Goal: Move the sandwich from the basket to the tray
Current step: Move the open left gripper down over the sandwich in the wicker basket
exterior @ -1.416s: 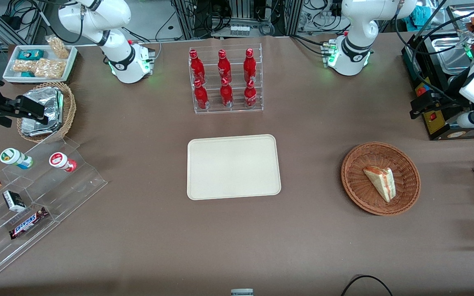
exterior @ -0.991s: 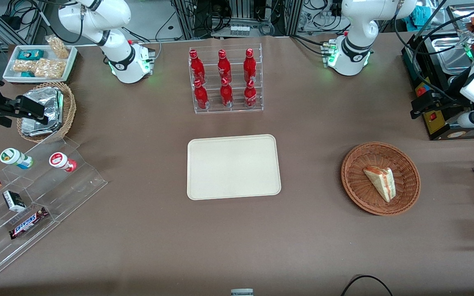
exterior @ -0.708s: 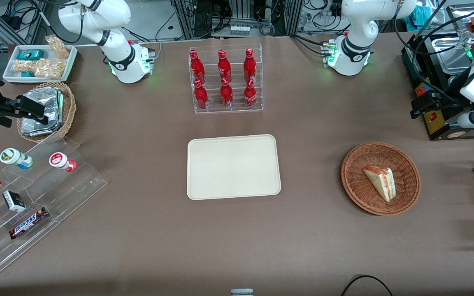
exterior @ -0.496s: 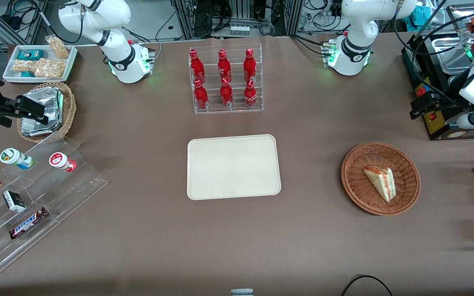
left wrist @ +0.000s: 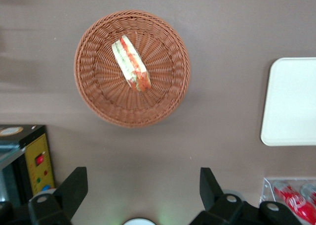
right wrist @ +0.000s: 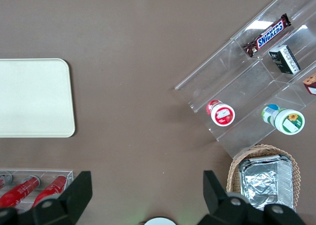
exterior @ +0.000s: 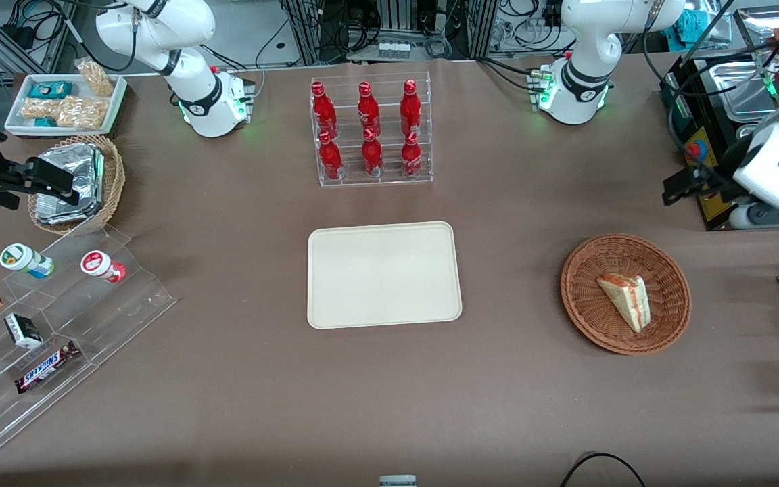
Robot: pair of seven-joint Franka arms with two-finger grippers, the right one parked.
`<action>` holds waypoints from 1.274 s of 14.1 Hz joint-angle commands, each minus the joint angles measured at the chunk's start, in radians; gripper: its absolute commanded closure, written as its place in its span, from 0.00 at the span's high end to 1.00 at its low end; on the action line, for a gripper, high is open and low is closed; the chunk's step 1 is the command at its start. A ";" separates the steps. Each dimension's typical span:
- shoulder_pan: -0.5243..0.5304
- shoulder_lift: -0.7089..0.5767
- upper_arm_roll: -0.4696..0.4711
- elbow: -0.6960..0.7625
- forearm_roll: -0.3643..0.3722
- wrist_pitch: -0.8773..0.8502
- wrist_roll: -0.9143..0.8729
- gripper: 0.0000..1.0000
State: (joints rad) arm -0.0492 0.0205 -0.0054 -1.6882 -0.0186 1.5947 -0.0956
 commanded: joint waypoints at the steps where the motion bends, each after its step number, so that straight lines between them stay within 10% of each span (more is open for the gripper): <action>1: 0.005 -0.011 0.005 -0.184 0.003 0.163 0.020 1.00; 10: 0.035 0.137 0.077 -0.467 -0.027 0.712 -0.012 1.00; 18: 0.028 0.311 0.077 -0.415 -0.348 0.863 -0.069 1.00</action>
State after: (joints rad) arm -0.0135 0.2812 0.0727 -2.1452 -0.3325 2.4452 -0.1307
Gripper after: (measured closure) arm 0.000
